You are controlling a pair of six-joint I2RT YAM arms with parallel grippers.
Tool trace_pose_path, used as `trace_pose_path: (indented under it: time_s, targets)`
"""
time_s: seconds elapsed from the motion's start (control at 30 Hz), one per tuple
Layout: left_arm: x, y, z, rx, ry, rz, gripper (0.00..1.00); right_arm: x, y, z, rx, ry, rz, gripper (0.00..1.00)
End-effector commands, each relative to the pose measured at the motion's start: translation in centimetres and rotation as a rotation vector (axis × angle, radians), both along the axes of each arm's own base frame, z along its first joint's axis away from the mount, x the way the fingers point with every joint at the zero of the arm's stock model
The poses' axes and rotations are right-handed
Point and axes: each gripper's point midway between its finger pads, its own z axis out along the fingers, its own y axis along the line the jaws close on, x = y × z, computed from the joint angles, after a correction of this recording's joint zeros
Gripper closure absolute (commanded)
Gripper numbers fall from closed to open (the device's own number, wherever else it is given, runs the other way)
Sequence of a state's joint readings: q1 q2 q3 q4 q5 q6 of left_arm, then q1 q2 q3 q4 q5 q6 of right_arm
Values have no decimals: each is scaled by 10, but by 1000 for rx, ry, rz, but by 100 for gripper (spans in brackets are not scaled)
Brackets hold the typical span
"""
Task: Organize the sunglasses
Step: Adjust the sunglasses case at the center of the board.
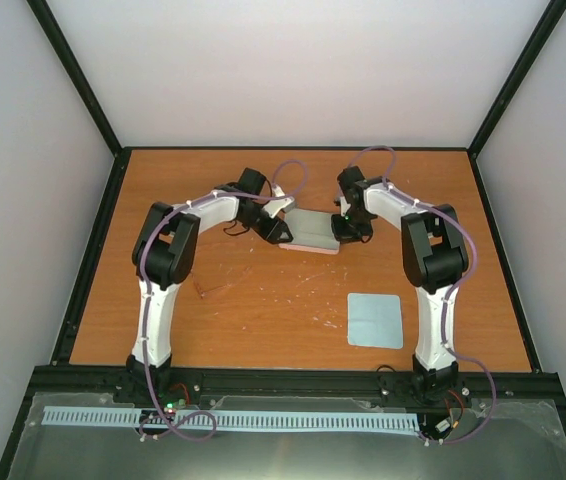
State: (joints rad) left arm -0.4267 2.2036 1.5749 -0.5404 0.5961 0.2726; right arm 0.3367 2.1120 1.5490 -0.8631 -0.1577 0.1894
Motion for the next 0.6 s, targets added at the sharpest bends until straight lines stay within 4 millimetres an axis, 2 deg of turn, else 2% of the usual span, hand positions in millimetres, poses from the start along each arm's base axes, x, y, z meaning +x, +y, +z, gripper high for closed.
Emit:
trace_pose_path:
  time_s: [0.0,0.1,0.17,0.2,0.3,0.43,0.57]
  targets:
    - [-4,-12,31,-58,-44,-11,46,21,9,1,8,-51,20,91]
    - [-10,-15,36,-51,-63,-17,28,25,13,-1,19,-48,20,91]
    - [-12,-15,39,-50,-75,-16,5,26,12,1,15,-51,23,91]
    - [-12,-15,41,-50,-82,-15,1,25,10,1,5,-53,25,91]
    - [-10,-12,45,-37,-107,-2,0,25,3,2,-32,-59,27,89]
    - [0,-8,61,-24,-178,32,1,29,-9,11,-74,-90,-1,86]
    - [14,-2,84,-5,-271,83,0,30,-27,32,-108,-139,-46,75]
